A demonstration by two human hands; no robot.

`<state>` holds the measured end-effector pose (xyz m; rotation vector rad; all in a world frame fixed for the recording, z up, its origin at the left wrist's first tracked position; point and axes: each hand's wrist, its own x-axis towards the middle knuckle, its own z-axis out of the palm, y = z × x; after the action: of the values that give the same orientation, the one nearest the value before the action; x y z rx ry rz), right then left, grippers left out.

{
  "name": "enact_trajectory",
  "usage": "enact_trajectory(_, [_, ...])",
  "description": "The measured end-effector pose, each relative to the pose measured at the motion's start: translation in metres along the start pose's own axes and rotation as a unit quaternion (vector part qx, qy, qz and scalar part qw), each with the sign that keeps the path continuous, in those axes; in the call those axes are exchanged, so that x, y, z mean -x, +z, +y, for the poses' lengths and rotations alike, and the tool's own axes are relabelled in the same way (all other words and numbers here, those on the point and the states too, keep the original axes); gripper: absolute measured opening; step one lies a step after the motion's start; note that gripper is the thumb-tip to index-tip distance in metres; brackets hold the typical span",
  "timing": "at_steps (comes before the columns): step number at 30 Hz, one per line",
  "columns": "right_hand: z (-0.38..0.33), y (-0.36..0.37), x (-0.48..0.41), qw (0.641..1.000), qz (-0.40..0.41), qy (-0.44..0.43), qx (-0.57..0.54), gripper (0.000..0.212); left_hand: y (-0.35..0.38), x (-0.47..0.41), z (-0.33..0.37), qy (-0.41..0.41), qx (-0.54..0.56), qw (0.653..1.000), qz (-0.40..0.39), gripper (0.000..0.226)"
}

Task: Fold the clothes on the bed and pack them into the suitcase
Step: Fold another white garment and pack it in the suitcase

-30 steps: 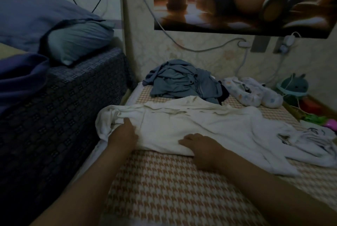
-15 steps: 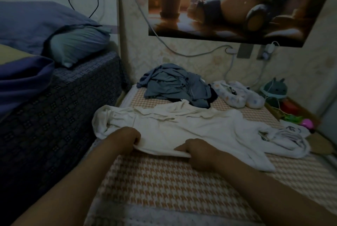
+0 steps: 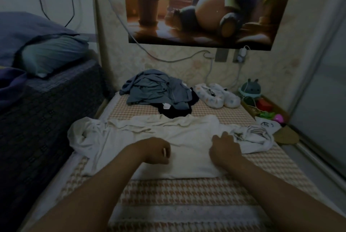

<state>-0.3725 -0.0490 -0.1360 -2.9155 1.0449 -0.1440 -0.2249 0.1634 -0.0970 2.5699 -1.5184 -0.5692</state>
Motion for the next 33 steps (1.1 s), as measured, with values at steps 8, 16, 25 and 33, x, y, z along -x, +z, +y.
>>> enact_trajectory(8, [0.07,0.001,0.007,0.982,0.015,-0.041,-0.186,0.033,0.043,-0.05,0.09,0.111,-0.045,0.993,-0.023,0.036])
enact_trajectory(16, [0.09,-0.027,0.005,0.977,-0.184,-0.029,0.101,0.031,0.036,-0.059,0.099,0.131,0.043,0.986,-0.098,0.019])
enact_trajectory(25, [0.052,-0.014,-0.085,0.994,0.022,-0.104,-0.028,0.029,0.005,-0.127,0.01,-0.022,-0.048,0.986,0.161,0.032])
enact_trajectory(33, [0.056,0.045,-0.161,0.989,0.008,-0.148,0.013,0.052,0.013,-0.175,-0.043,-0.077,-0.195,0.962,0.174,0.027])
